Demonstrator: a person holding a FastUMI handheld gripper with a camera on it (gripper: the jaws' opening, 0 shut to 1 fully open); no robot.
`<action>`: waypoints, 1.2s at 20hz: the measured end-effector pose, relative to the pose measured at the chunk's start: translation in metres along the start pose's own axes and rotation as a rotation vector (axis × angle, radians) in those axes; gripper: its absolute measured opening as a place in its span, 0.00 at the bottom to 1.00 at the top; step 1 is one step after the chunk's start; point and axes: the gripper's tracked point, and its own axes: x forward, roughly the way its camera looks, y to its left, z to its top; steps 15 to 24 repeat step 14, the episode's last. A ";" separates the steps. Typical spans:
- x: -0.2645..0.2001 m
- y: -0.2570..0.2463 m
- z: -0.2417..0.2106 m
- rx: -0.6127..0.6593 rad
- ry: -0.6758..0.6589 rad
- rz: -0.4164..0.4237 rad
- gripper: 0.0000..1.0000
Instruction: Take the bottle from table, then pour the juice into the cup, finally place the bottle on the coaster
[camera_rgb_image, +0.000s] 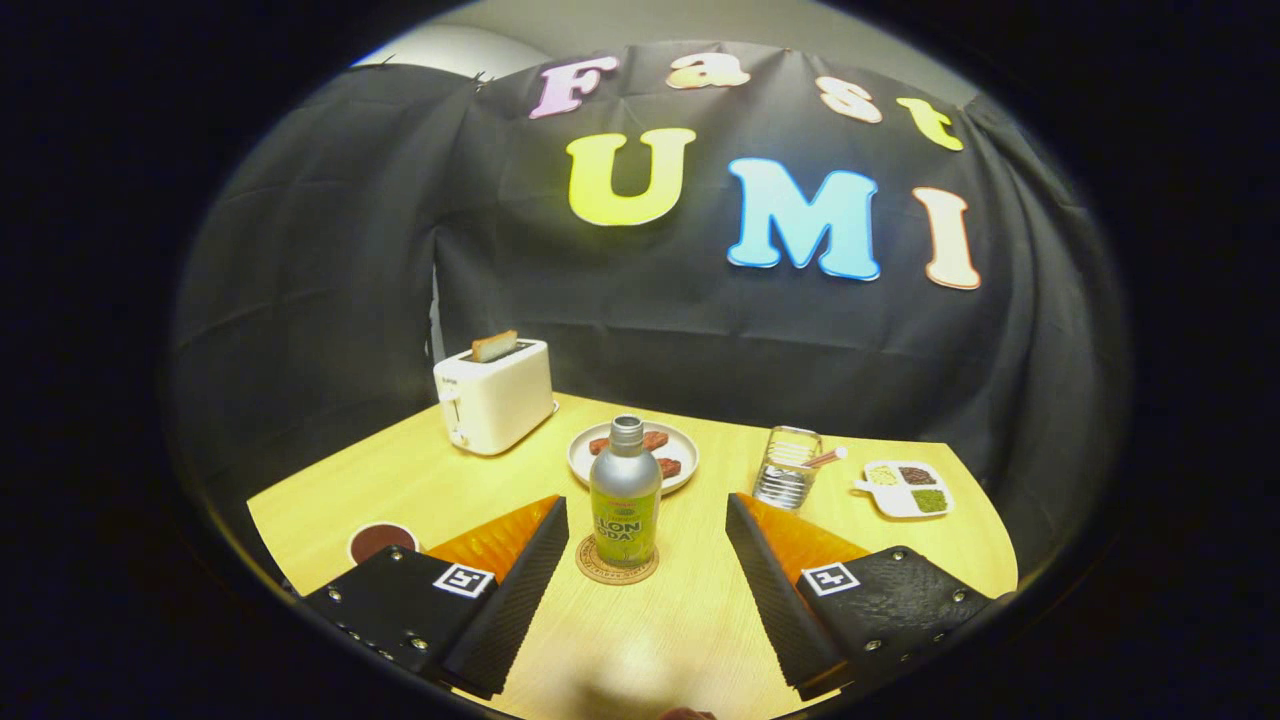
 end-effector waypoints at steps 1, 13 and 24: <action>-0.011 -0.002 0.005 0.017 -0.006 -0.023 0.96; -0.099 -0.004 0.054 0.026 -0.157 -0.230 0.96; -0.104 -0.003 0.055 0.027 -0.166 -0.237 0.96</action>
